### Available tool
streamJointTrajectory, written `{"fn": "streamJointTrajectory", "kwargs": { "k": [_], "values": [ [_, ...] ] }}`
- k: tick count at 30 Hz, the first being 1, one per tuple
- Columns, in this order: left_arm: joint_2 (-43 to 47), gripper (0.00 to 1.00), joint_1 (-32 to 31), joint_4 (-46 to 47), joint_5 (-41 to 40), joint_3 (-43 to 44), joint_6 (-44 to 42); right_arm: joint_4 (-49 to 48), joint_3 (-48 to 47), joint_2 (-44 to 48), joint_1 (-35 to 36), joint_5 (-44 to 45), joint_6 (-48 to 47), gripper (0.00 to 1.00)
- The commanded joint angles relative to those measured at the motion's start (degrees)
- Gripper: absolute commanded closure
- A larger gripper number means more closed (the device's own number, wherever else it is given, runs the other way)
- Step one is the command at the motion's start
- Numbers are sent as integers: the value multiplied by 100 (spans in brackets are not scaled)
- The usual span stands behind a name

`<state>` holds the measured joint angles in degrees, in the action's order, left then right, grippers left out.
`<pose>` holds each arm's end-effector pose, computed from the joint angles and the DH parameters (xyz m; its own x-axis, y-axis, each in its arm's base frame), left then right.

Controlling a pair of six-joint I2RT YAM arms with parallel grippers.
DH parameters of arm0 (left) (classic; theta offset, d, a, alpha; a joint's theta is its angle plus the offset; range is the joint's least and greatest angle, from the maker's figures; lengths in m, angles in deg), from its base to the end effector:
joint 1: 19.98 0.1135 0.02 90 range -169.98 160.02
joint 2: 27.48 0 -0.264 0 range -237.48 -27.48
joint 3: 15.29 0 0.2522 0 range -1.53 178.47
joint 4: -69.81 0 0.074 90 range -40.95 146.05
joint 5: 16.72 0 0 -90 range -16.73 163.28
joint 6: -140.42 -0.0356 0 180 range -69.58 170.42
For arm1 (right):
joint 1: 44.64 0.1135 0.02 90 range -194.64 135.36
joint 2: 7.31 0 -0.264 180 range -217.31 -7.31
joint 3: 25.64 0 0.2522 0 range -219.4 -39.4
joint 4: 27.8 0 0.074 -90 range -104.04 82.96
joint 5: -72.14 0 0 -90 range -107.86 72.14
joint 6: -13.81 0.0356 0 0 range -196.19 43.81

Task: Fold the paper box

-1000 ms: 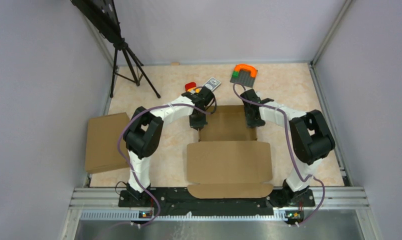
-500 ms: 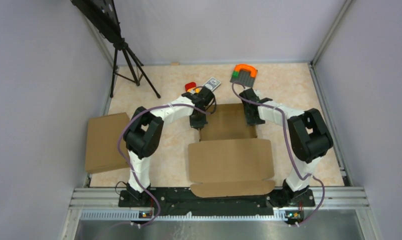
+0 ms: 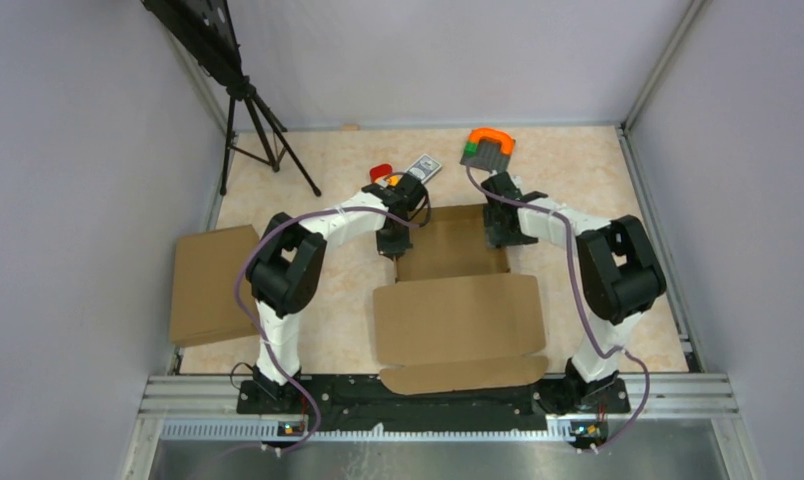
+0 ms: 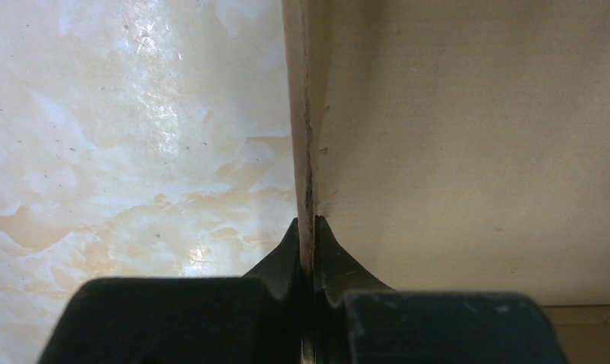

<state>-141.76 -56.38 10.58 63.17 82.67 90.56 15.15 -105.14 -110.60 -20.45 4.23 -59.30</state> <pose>0.3239 -0.2310 0.1777 -0.9497 -0.0883 -0.3003 -0.0828 0.9961 -0.0309 0.3281 0.1327 0.1704 -0.8729 -0.0970 -0.4782 0.0098 0.9764 -0.2159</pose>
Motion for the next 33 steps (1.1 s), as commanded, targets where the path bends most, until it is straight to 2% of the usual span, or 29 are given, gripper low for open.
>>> {"fn": "streamJointTrajectory", "kwargs": {
  "k": [1, 9, 15, 24, 33],
  "values": [
    [125, 100, 10, -339, 79, -35, -139, -80, -140, 389, -64, -524, -20, 32],
    [171, 100, 8, -356, 28, -95, -186, -88, 7, 612, -438, -1448, 55, 33],
    [256, 100, 9, -341, 33, -173, -222, -203, 24, 636, -450, -1206, 7, 35],
    [281, 100, 10, -307, 98, -235, -235, -64, -547, 94, -69, -187, -42, 37],
    [279, 100, 1, -295, 119, -225, -250, 53, -1146, -435, -3, -333, 229, 41]
  ]
}}
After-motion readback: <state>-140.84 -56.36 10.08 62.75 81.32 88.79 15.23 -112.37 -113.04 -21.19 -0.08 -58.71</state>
